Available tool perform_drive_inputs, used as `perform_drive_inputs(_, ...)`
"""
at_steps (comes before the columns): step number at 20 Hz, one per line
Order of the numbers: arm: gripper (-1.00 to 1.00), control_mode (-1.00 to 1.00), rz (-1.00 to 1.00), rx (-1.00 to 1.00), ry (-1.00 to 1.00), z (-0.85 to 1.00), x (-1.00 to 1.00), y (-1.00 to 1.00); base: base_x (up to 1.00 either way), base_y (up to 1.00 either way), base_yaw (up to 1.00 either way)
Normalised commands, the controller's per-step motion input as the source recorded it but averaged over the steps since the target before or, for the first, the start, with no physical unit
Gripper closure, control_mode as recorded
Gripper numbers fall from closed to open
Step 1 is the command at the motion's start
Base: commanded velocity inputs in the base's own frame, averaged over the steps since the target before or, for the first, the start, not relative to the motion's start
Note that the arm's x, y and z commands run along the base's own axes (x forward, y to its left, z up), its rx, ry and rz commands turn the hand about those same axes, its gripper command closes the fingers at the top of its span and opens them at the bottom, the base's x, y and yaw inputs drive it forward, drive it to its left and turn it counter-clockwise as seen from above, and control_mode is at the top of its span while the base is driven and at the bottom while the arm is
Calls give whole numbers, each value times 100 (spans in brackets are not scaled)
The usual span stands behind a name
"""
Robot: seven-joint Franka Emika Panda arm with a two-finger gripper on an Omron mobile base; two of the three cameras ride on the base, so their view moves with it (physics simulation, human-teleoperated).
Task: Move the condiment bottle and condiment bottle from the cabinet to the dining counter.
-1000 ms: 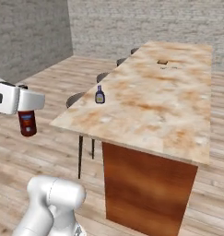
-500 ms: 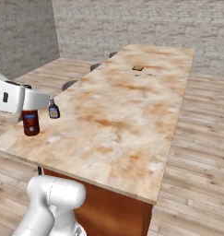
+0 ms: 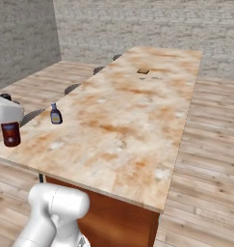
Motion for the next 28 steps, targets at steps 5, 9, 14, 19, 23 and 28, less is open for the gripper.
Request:
perform_drive_inputs(5, 100, -100, -20, 0, 0, -24, 2, 85, 0, 0, 0)
perform_drive_inputs(9, 100, -100, -18, 0, 1, -33, 26, 77, 0, 0, 0)
perform_drive_inputs(14, 100, -100, -14, 0, 7, -50, 82, 45, 0, 0, 0)
perform_drive_inputs(19, 100, -100, -6, 0, 8, -63, 98, 15, 0, 0, 0)
perform_drive_inputs(23, 100, -100, 0, 0, 1, -62, 71, 0, 0, 0, 0)
perform_drive_inputs(28, 100, -100, 1, 0, 0, -62, 56, 0, 0, 0, 0)
